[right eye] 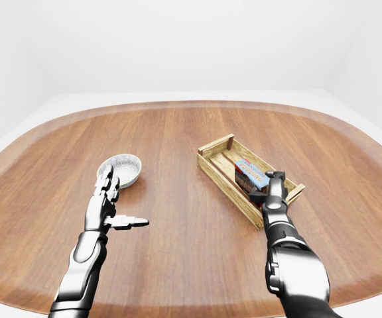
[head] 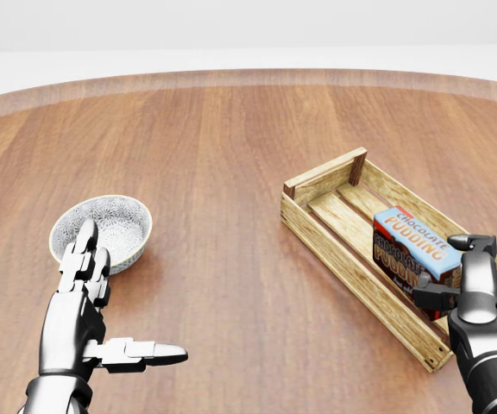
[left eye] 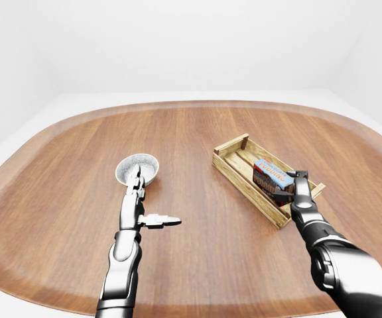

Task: Pick up the chocolate pudding and put it in the tray.

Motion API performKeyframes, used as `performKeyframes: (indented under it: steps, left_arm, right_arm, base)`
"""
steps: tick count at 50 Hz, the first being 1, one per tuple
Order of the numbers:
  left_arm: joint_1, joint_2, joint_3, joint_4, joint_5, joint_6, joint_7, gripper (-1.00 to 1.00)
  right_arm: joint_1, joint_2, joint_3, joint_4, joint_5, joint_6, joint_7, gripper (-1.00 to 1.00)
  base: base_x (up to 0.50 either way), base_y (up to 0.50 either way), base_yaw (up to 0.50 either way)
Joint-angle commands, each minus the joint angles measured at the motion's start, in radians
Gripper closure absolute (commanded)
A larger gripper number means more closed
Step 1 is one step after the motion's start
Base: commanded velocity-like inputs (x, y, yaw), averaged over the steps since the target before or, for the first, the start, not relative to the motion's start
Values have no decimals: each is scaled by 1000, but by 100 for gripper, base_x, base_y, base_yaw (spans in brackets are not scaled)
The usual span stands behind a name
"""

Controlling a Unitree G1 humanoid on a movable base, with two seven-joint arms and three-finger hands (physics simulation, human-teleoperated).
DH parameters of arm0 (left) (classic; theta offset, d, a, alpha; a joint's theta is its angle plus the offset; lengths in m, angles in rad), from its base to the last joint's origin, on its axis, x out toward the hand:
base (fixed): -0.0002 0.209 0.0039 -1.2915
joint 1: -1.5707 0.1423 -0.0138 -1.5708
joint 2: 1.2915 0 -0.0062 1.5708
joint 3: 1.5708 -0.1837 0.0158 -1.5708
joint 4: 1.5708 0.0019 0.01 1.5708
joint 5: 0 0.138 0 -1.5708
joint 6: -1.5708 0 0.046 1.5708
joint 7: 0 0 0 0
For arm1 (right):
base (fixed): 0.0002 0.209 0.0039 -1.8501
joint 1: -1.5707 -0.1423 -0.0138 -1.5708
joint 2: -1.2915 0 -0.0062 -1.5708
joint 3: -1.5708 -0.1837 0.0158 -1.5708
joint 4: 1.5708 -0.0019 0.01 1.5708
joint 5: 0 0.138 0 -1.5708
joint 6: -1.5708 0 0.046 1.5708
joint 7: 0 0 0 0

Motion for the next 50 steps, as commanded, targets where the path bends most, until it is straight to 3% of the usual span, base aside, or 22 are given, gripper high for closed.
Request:
performKeyframes:
  steps: [1, 6, 7, 8, 9, 10, 11, 13, 24, 26, 28, 30, 34, 50]
  left_arm:
    - [1, 1, 3, -8, -12, 13, -9, -100]
    - [2, 1, 2, -13, -12, 17, -9, -100]
    - [2, 0, 2, -13, -11, 17, -9, -100]
    - [1, 0, 2, -9, -11, 13, -9, -100]
    - [0, 1, 2, -6, -11, 11, -9, -100]
    - [0, 1, 2, -5, -11, 10, -9, -100]
    - [0, 0, 3, 4, -11, 1, -10, -100]
    - [1, 0, 1, -9, -10, 12, -9, -100]
    - [2, -1, -1, -9, -9, 11, -7, -100]
    - [3, -1, -1, -9, -9, 10, -7, -100]
    - [1, -1, 0, 11, -8, -8, -8, -100]
    - [3, -1, -1, -7, -9, 8, -8, -100]
    - [3, -1, -1, -6, -9, 7, -8, -100]
    - [4, -1, 0, -10, -9, 11, -8, -100]
  right_arm:
    - [3, 3, -5, 0, -22, 0, -18, 100]
    - [5, 2, -6, 0, -25, 0, -21, 94]
    - [4, 2, -6, 0, -24, 0, -21, 66]
    - [4, 2, -5, 0, -26, 0, -24, 3]
    - [5, 2, -5, 0, -27, 0, -25, -28]
    - [6, 3, -5, 1, -28, 0, -26, -80]
    - [6, 3, -5, 1, -28, 0, -27, -100]
    - [9, 3, -5, 1, -30, 0, -28, -100]
    - [13, 2, -8, 2, -31, 0, -31, -100]
    - [14, 2, -8, 1, -31, 0, -30, -100]
    - [16, 1, -10, 3, -30, 0, -30, -100]
    - [14, 0, -11, 1, -28, 0, -34, -100]
    - [7, -3, -16, -2, -16, 0, -52, -100]
    - [-24, -47, -19, -13, 17, 0, -297, -100]
  base:
    - [0, 0, 0]
    - [0, 0, 0]
    - [0, 0, 0]
    - [0, 0, 0]
    - [0, 0, 0]
    - [0, 0, 0]
    - [0, 0, 0]
    - [0, 0, 0]
    - [0, 0, 0]
    - [0, 0, 0]
    - [0, 0, 0]
    - [0, 0, 0]
    - [0, 0, 0]
    - [0, 0, 0]
